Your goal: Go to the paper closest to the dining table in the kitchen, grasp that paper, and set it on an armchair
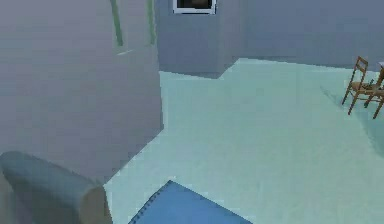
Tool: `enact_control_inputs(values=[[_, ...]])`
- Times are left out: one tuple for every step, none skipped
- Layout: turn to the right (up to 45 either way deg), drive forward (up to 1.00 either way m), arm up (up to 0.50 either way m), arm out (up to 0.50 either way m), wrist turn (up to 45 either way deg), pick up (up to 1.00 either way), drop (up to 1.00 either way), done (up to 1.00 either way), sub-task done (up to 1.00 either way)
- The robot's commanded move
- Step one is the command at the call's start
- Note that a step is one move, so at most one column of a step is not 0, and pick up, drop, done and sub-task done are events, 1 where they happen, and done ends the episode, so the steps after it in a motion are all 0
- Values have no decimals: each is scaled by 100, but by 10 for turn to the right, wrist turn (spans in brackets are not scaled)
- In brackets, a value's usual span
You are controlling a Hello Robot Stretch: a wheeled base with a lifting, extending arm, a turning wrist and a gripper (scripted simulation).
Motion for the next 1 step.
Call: enact_control_inputs(values=[[-330, 0, 0, 0, 0, 0, 0, 0, 0]])
